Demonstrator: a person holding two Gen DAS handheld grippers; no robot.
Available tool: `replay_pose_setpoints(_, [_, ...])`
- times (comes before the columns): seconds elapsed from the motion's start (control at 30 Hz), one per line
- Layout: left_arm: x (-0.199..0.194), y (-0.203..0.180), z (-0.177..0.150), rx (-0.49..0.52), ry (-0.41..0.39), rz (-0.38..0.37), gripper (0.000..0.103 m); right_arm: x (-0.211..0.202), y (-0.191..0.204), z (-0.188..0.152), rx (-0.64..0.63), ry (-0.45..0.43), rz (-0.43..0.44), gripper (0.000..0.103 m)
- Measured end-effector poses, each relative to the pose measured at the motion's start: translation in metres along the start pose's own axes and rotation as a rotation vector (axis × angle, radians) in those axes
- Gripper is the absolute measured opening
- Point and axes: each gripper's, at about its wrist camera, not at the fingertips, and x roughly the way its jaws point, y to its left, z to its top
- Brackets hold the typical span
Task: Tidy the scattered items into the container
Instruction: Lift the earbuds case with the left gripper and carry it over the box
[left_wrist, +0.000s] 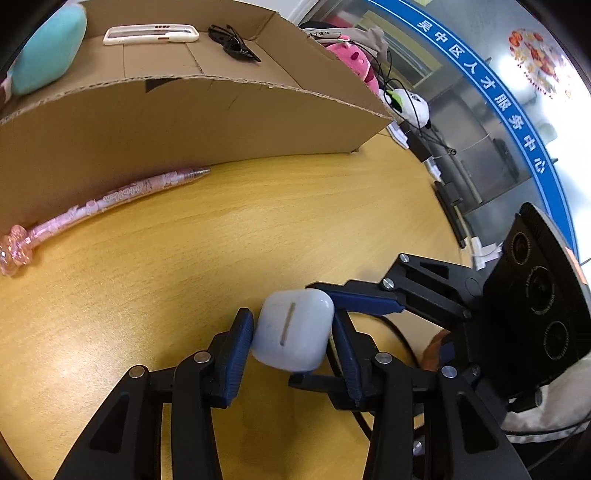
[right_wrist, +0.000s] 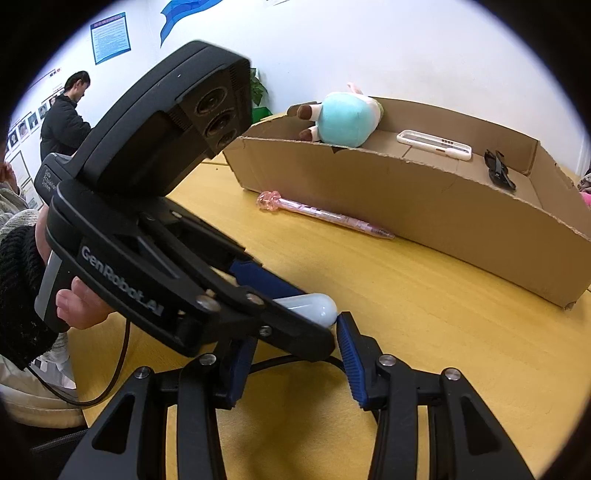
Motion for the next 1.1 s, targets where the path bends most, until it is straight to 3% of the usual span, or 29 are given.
replay_pose_setpoints(0.17, [-0.01, -0.008, 0.007, 0.019, -0.023, -0.003, 0.035, -0.009, 0.005, 0.007, -0.043, -0.039, -0.006, 0.042])
replay_pose_setpoints(0.7, [-0.064, -0.03, 0.052, 0.119, -0.097, 0.113, 0.033, -0.032, 0.006, 0.059, -0.181, -0.154, -0.031, 0.042])
replay_pose_setpoints(0.97, [-0.088, -0.026, 0.098, 0.171, -0.126, 0.15, 0.031, -0.031, -0.007, 0.106, -0.234, -0.19, -0.053, 0.042])
replay_pose_setpoints(1.1, [-0.095, -0.016, 0.125, 0.187, -0.135, 0.166, 0.025, -0.026, -0.018, 0.133, -0.26, -0.189, -0.058, 0.042])
